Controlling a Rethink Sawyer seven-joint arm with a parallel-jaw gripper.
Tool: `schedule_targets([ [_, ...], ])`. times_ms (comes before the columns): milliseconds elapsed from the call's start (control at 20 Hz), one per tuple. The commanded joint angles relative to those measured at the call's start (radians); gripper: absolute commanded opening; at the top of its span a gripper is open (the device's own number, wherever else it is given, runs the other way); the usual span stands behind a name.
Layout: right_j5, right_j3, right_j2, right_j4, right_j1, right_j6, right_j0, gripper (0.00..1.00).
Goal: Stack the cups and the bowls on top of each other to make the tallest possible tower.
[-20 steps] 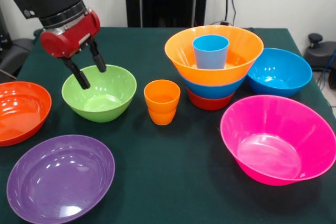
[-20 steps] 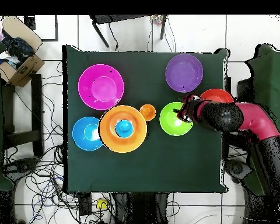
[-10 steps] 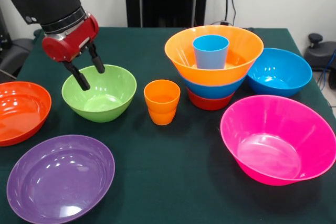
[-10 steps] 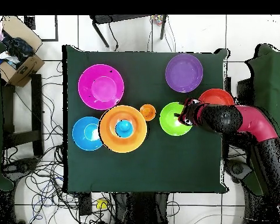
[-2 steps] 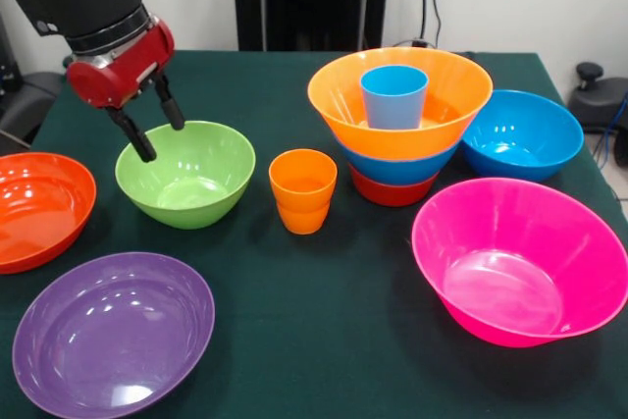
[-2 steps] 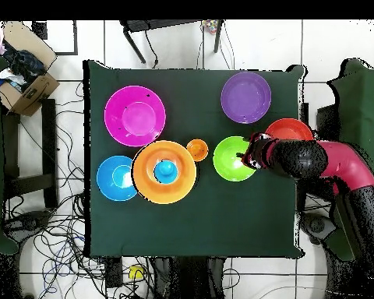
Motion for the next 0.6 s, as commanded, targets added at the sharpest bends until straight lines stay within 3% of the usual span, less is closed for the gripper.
schedule_targets([
  [50,0.107,0.017,-0.08,-0.047,-0.023,-0.259,0.019,1.0],
  [600,0.065,0.11,-0.07,-0.073,0.001,-0.3,-0.01,1.0],
])
